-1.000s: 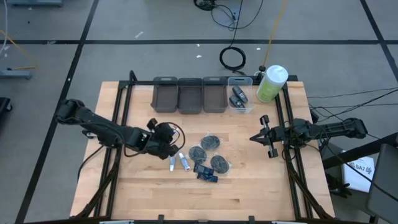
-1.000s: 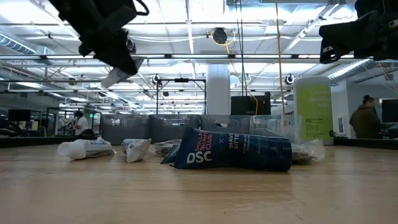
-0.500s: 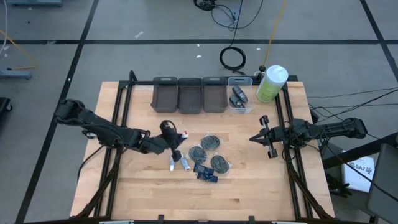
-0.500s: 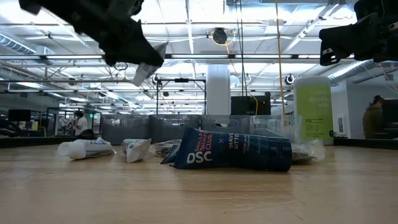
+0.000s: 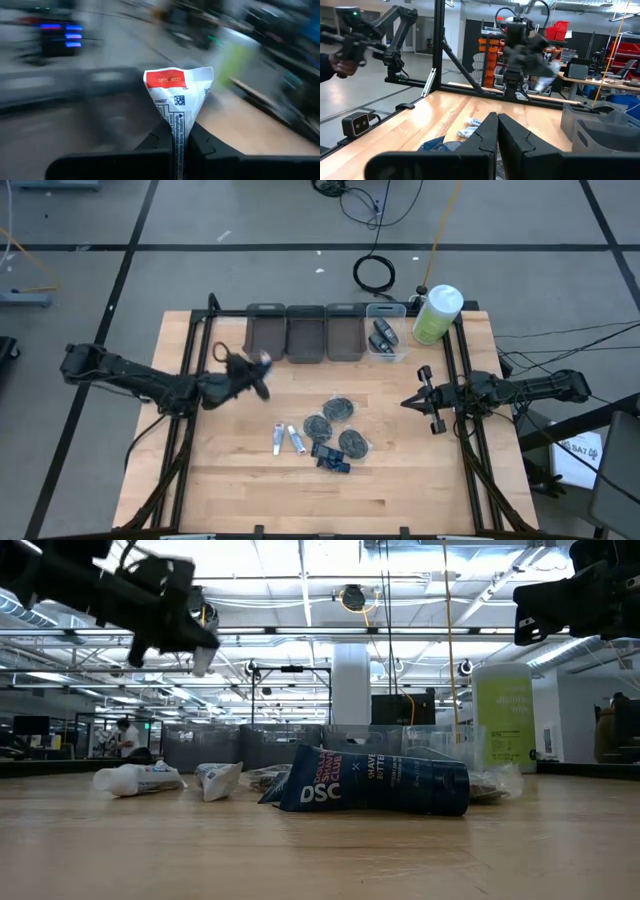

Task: Pick & Place Travel size toiletries
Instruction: Put the left toothpaste into the left black bin

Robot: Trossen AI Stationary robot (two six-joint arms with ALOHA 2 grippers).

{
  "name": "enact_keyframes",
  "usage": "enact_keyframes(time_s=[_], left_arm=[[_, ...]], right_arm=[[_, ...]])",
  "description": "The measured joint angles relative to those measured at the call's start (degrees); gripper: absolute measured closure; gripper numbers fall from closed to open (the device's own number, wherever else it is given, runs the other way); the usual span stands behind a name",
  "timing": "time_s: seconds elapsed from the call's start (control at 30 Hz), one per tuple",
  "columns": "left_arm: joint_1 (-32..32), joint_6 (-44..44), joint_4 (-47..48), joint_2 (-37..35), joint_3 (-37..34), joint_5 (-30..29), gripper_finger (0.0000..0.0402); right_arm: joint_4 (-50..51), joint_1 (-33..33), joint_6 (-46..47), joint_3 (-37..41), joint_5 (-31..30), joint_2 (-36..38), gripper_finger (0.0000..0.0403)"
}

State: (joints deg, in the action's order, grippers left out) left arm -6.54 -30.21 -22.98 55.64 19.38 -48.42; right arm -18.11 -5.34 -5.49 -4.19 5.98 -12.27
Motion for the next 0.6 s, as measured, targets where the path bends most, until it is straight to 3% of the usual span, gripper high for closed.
enact_keyframes(time_s=[0.1,0.23,0.5,0.6], left_arm=[[4.5,-3.0,0.9,-1.8,0.7,-1.7,0.0386],[10.9,-4.5,4.3,-1.8,3.2,3.0,0.0396],[23.4,-13.7,31.8,4.2,16.1,11.6,0.0397],[27.0,-14.4,36.9,7.8,20.4,14.3,0.0394]], right_arm=[[0.0,0.0,-0.1,0.0,-0.1,0.0,0.0399],[0.0,0.0,-0.2,0.0,-0.2,0.0,0.0399],[-0.2,0.0,-1.3,0.0,-0.2,0.0,0.0399],[-0.3,0.0,-1.7,0.0,-0.3,0.0,0.0399]])
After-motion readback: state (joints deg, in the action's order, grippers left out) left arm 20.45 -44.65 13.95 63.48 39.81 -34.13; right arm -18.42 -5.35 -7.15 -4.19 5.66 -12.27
